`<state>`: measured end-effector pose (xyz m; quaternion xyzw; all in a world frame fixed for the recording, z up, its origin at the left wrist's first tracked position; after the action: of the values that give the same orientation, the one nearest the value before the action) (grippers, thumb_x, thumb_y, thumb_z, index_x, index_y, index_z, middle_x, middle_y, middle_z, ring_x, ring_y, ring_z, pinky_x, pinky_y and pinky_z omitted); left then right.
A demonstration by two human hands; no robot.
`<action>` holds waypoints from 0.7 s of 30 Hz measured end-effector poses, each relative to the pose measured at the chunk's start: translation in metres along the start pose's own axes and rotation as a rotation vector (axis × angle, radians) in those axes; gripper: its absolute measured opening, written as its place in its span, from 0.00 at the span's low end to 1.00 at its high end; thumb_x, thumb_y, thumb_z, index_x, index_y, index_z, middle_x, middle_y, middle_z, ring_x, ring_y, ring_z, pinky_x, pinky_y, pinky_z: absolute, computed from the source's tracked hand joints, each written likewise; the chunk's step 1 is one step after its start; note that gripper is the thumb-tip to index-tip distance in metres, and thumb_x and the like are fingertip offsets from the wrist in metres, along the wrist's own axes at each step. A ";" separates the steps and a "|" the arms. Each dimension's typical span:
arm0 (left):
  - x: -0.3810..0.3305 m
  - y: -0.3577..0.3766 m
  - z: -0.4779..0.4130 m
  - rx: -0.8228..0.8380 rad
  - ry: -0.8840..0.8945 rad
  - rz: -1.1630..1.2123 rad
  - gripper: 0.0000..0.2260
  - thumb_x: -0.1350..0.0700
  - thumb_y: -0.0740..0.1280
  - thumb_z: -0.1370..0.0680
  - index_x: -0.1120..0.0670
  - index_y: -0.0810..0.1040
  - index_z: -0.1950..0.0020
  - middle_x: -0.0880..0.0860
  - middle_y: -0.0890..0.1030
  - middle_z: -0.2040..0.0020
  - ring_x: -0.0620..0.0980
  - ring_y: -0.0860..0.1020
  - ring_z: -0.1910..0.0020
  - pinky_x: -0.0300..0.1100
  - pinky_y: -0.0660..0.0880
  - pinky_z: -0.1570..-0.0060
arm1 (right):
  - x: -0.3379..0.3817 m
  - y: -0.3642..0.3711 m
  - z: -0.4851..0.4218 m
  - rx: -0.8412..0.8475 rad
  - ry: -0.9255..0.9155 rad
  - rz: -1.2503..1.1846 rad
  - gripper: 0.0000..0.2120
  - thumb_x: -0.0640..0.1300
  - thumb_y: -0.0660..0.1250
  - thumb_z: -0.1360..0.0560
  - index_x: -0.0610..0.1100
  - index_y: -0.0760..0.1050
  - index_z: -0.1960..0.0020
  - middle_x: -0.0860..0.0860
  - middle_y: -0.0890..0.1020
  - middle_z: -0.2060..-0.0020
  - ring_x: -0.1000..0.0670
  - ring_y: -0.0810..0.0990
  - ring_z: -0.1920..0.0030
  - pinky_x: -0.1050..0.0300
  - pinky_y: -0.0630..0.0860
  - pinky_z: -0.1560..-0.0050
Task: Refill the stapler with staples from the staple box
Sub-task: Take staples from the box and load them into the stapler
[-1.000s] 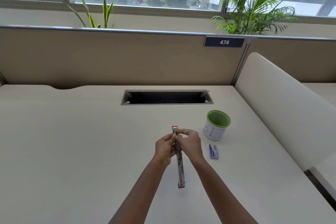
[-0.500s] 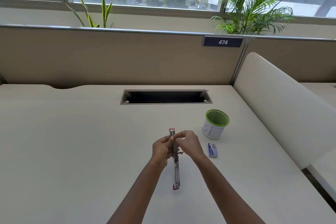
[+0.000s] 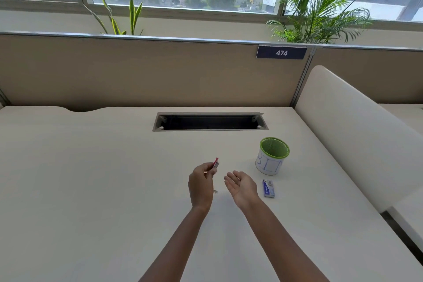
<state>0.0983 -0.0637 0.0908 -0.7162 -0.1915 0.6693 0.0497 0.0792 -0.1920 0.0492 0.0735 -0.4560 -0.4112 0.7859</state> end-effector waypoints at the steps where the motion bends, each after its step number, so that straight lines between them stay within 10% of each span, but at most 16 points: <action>1: -0.006 -0.002 0.002 -0.026 0.071 -0.045 0.10 0.63 0.65 0.23 0.60 0.81 0.44 0.57 0.84 0.51 0.52 0.81 0.55 0.30 0.72 0.61 | 0.000 -0.003 -0.001 -0.034 -0.007 -0.031 0.19 0.40 0.52 0.19 0.29 0.62 0.33 0.35 0.69 0.34 0.38 0.68 0.33 0.47 0.65 0.30; 7: -0.012 0.018 0.007 0.177 0.283 -0.411 0.13 0.58 0.58 0.19 0.54 0.78 0.38 0.55 0.81 0.50 0.52 0.80 0.55 0.41 0.76 0.55 | -0.003 0.021 0.005 0.196 0.042 -0.074 0.22 0.48 0.49 0.18 0.34 0.63 0.32 0.42 0.78 0.48 0.46 0.77 0.46 0.52 0.71 0.40; 12: -0.027 0.011 0.006 0.072 0.366 -0.365 0.12 0.59 0.61 0.21 0.57 0.79 0.40 0.55 0.82 0.50 0.53 0.81 0.56 0.43 0.78 0.56 | -0.001 0.009 -0.001 0.128 0.055 -0.076 0.23 0.47 0.48 0.18 0.33 0.58 0.29 0.38 0.67 0.31 0.41 0.65 0.30 0.48 0.60 0.27; 16: -0.018 0.021 0.003 0.171 0.287 -0.358 0.13 0.59 0.60 0.20 0.53 0.79 0.40 0.54 0.81 0.50 0.51 0.80 0.54 0.38 0.73 0.56 | -0.003 0.021 0.004 0.290 0.086 -0.071 0.22 0.48 0.49 0.19 0.35 0.66 0.33 0.43 0.78 0.49 0.47 0.77 0.47 0.50 0.68 0.36; 21: -0.008 0.017 -0.007 0.128 0.129 -0.232 0.10 0.60 0.63 0.22 0.57 0.80 0.44 0.55 0.82 0.49 0.51 0.80 0.53 0.36 0.72 0.55 | -0.002 0.009 -0.004 0.228 -0.001 0.211 0.17 0.40 0.52 0.19 0.35 0.66 0.34 0.40 0.75 0.38 0.42 0.72 0.35 0.50 0.67 0.33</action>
<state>0.1086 -0.0811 0.0931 -0.7260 -0.2265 0.6226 0.1843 0.0872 -0.1862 0.0494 0.1137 -0.5053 -0.2720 0.8110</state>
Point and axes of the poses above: each hand's wrist, its own z-axis away from the middle knuckle, its own y-axis out of the palm, x = y × z, the point moved 7 cm from there along -z, towards the middle knuckle
